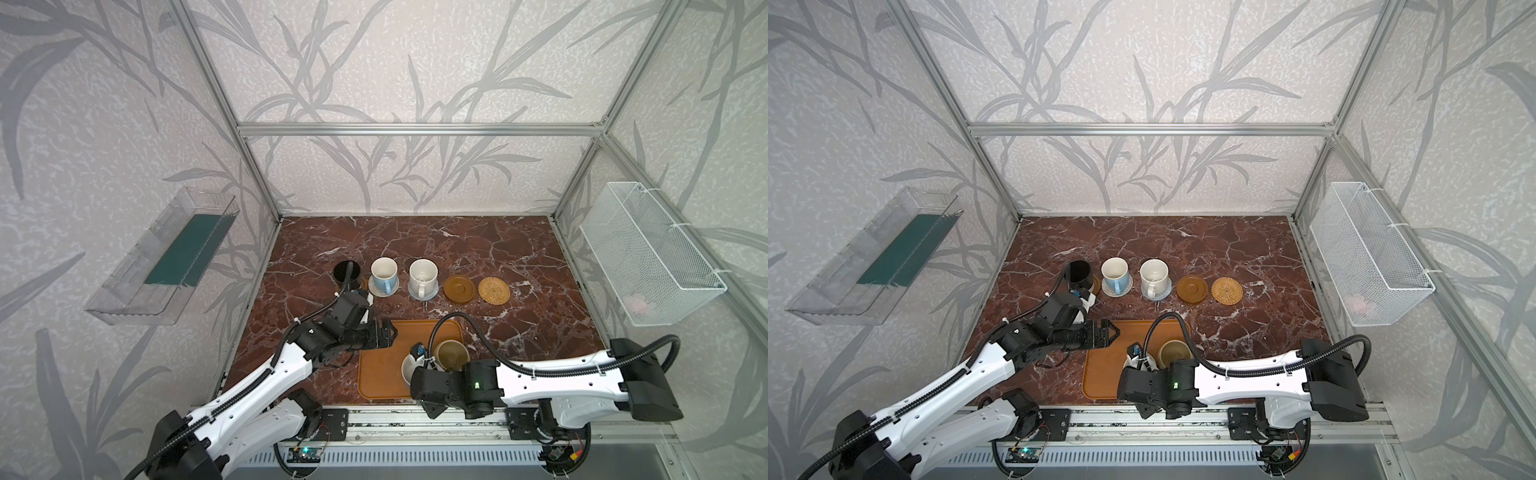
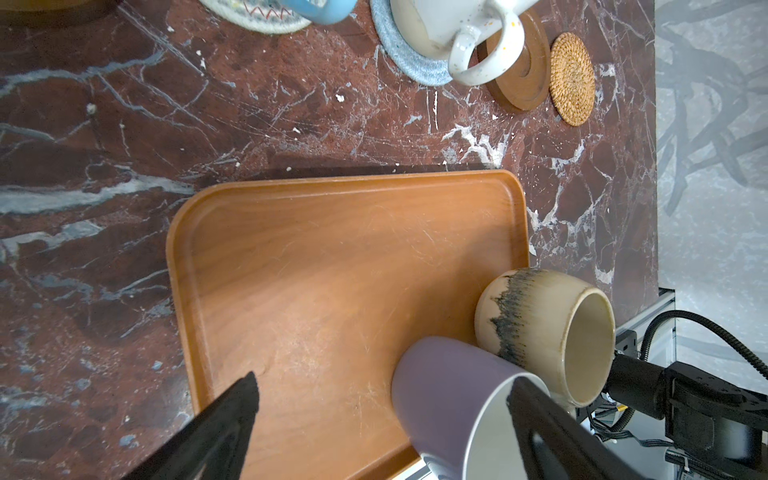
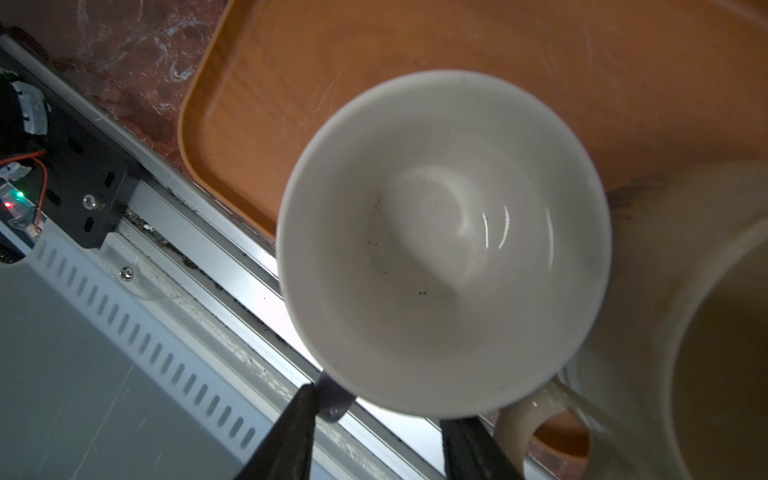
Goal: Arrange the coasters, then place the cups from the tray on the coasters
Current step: 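Lower the right gripper over the lavender mug on the tray, then grasp the lavender mug rim with the right gripper while the left gripper draws back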
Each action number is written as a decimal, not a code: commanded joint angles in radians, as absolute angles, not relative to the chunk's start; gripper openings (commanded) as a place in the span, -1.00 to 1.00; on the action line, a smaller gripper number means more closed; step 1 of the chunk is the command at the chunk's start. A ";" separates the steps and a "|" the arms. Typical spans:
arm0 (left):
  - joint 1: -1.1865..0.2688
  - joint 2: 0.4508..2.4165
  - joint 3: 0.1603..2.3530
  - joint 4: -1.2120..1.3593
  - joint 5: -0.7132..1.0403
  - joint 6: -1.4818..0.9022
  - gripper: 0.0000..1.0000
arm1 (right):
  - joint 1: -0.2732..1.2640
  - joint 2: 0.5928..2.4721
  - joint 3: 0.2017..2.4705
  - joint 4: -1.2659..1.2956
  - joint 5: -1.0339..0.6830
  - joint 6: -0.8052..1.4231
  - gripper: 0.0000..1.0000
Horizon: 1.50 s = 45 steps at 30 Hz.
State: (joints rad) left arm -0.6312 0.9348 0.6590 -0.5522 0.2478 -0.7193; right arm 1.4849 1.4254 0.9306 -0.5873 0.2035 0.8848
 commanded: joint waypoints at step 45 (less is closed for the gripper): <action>-0.497 0.732 0.549 -0.563 0.307 -0.784 0.87 | 1.322 1.756 1.104 -0.427 0.280 0.760 -0.29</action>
